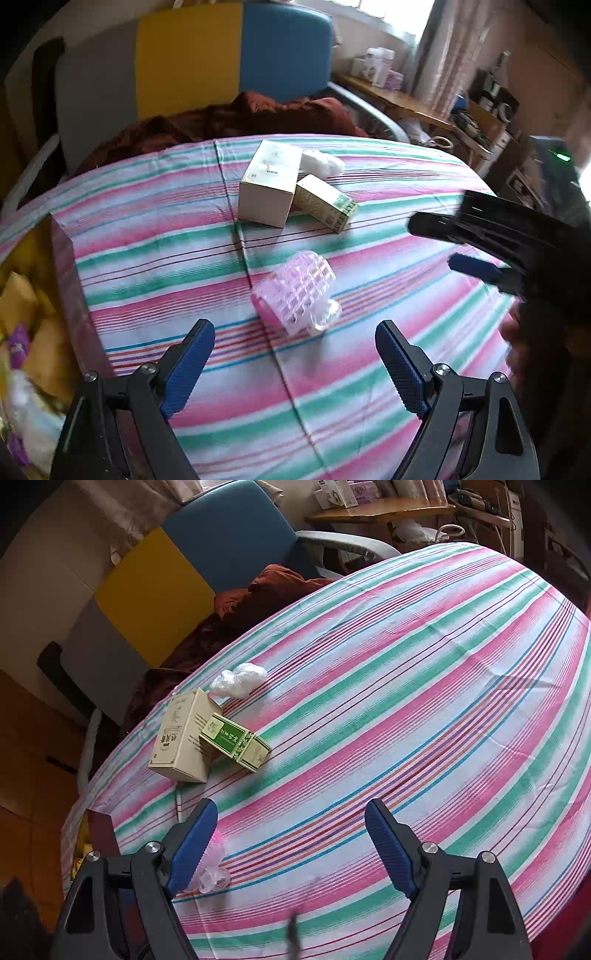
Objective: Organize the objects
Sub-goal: 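Withdraw both grippers from the tray and move them toward the remaining items, then grasp the pink plastic container with the left gripper while the right grasps the cream box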
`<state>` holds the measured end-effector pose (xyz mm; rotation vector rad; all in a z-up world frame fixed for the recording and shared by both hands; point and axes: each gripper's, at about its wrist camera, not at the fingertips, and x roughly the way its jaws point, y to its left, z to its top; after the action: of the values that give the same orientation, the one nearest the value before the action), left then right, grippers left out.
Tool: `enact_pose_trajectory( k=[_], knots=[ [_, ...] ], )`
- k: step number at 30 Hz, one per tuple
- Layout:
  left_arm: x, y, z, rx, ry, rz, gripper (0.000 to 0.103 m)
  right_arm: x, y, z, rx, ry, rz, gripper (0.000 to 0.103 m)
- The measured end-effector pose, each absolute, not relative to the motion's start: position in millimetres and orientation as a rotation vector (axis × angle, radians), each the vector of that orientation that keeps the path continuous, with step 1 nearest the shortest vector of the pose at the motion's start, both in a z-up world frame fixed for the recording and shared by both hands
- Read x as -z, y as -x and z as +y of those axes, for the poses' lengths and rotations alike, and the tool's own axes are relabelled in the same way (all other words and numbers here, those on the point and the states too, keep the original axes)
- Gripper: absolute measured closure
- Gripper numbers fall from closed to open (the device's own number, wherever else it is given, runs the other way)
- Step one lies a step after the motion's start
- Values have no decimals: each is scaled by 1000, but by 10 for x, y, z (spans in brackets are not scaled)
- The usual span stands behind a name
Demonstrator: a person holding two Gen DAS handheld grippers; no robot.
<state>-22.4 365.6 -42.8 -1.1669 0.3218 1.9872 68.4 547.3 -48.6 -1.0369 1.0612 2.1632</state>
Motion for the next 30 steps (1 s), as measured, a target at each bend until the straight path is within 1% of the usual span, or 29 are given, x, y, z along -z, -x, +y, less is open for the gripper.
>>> enact_pose_trajectory(
  k=[3,5,7,11,14,17,19,20,22,24,30],
  knots=[
    [519,303,3776,-2025,1203,334,14,493,-688,5486,-2171,1038,1090,19],
    [510,341,3821,-2085,1170,364,14,498,-684,5487,-2179,1041,1103,19],
    [494,358,3874,-2086,1123,410,9,501,-680,5488,-2186,1042,1117,19],
    [550,321,4041,-1947,1044,609,9,505,-677,5487,-2193,1044,1138,19],
    [660,216,4154,-1837,993,776,6,516,-674,5491,-2191,1048,1147,19],
    [782,197,4203,-1817,946,865,7,530,-677,5501,-2184,1053,1152,19],
    [848,262,4199,-1801,986,834,20,545,-676,5512,-2176,1057,1155,19],
    [872,298,4190,-1792,1012,808,34,550,-675,5516,-2174,1058,1155,19],
    [890,353,4144,-1797,1035,741,35,561,-665,5520,-2170,1066,1150,19],
    [899,337,4097,-1818,1020,714,35,567,-657,5517,-2171,1076,1141,19],
    [935,116,3894,-1922,950,604,35,591,-642,5509,-2164,1099,1119,19]
  ],
)
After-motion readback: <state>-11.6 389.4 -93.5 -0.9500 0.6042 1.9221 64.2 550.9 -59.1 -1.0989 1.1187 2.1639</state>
